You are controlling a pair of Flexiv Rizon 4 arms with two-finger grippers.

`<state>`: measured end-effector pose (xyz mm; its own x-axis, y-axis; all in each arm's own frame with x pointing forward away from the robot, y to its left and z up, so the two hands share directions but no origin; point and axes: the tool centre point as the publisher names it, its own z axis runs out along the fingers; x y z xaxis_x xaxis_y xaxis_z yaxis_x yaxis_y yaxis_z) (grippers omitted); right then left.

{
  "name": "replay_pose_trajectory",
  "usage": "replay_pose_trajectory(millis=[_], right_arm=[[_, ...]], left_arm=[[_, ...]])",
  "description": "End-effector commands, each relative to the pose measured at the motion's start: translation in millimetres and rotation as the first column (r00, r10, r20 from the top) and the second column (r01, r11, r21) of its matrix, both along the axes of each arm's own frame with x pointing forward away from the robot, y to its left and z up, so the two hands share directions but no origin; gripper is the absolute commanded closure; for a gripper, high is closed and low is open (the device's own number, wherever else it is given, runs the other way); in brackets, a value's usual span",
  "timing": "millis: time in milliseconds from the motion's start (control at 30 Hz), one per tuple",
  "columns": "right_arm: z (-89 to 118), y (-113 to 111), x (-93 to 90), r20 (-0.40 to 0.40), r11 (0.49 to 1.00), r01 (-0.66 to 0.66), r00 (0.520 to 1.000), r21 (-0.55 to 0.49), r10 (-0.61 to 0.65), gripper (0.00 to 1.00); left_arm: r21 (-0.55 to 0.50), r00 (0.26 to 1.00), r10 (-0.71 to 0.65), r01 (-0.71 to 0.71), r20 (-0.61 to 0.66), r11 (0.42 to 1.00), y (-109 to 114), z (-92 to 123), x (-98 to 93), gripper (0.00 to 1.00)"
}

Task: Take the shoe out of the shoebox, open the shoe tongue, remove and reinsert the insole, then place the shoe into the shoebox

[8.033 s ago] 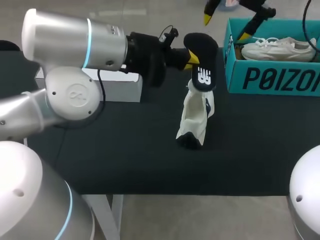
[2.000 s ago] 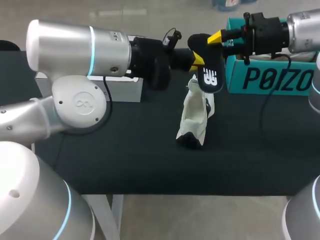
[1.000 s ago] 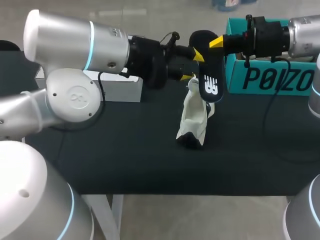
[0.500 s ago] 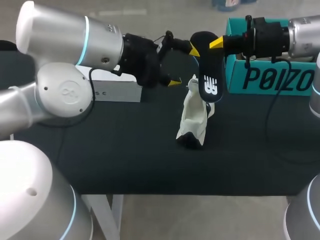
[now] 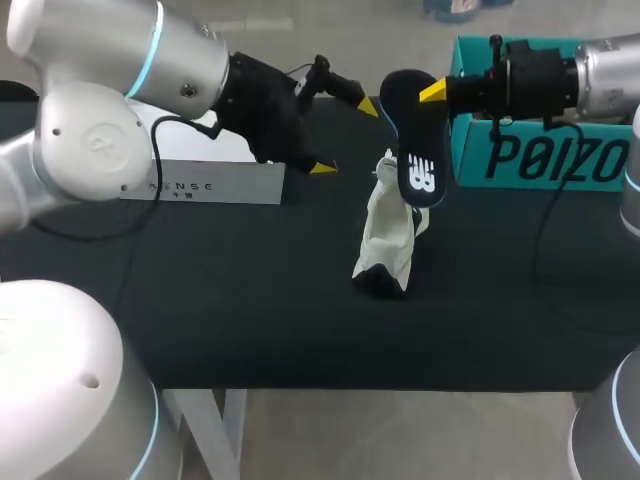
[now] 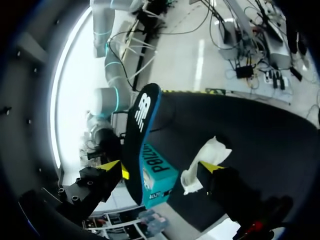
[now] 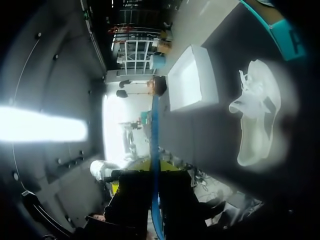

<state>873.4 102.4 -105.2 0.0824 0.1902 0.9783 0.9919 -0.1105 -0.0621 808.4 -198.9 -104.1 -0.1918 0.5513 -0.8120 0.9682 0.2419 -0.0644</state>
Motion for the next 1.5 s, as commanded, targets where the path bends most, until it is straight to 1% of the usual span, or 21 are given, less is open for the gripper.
replay_pose_trajectory(millis=[33,333,467,567,667,733,867,967,1000,1033,1067,1133,1200,1267,1367,1433,1500], right_arm=[[-2,2,3.9,-0.004,1.0,-0.003,1.0,-0.002,0.003,1.0],[-3,2,5.9,-0.016,1.0,0.0,1.0,-0.005,0.0,1.0],[-3,2,7.1,-0.021,1.0,-0.002,1.0,-0.006,0.002,1.0],[-3,2,8.7,-0.023,1.0,-0.006,1.0,-0.006,0.006,1.0],[-3,2,10.6,-0.024,1.0,-0.01,1.0,-0.007,0.009,1.0],[-3,2,11.7,-0.025,1.0,-0.011,1.0,-0.008,0.011,1.0],[-4,1,12.4,-0.027,1.0,-0.011,1.0,-0.005,0.01,1.0],[-5,1,12.3,-0.026,1.0,-0.01,1.0,0.0,0.01,1.0],[-5,1,12.2,-0.025,1.0,-0.009,1.0,0.001,0.009,1.0],[-5,1,12.2,-0.025,1.0,-0.009,1.0,0.002,0.009,1.0],[-5,1,12.1,-0.025,1.0,-0.009,1.0,0.004,0.009,1.0],[-4,2,11.4,-0.023,1.0,-0.009,1.0,0.005,0.009,1.0],[-4,4,10.6,-0.02,1.0,-0.012,1.0,0.007,0.013,1.0],[-5,6,10.0,-0.02,1.0,-0.016,1.0,0.007,0.016,1.0],[-9,10,7.5,-0.023,1.0,-0.022,0.999,0.009,0.022,1.0],[-11,13,5.3,-0.029,1.0,-0.024,0.999,0.009,0.024,1.0],[-14,15,2.9,-0.034,1.0,-0.027,0.999,0.014,0.028,1.0]], left_arm=[[0.091,0.999,-0.012,0.015,-0.03,0.996,6,11,1.2,0.0],[0.148,0.999,-0.024,0.029,-0.035,0.989,5,9,0.0,0.0],[0.146,1.0,0.003,0.001,-0.031,0.989,7,7,0.5,0.0],[0.169,0.999,0.013,-0.005,-0.046,0.986,10,5,0.8,0.0],[0.26,0.998,-0.002,0.02,-0.069,0.966,15,4,-0.6,0.0],[0.336,0.996,-0.026,0.055,-0.091,0.94,19,6,-3.2,0.0],[0.455,0.992,-0.055,0.103,-0.118,0.884,25,13,-4.0,0.0],[0.49,0.993,-0.058,0.099,-0.098,0.866,26,21,0.2,0.0],[0.488,0.993,-0.05,0.097,-0.109,0.868,25,25,1.4,0.0],[0.495,0.99,-0.071,0.121,-0.118,0.86,25,29,1.2,0.0],[0.498,0.992,-0.079,0.117,-0.096,0.859,24,31,2.4,0.0],[0.536,0.994,-0.096,0.107,-0.048,0.838,23,36,7.7,0.0],[0.581,0.993,-0.117,0.103,-0.014,0.807,20,38,15.1,0.0],[0.598,0.992,-0.124,0.095,0.007,0.796,14,42,20.8,0.0],[0.644,0.99,-0.125,0.058,0.059,0.763,-2,52,36.6,0.0],[0.628,0.99,-0.116,0.039,0.082,0.777,-16,62,43.8,0.0],[0.631,0.989,-0.122,0.042,0.083,0.774,-25,70,49.0,0.0]])
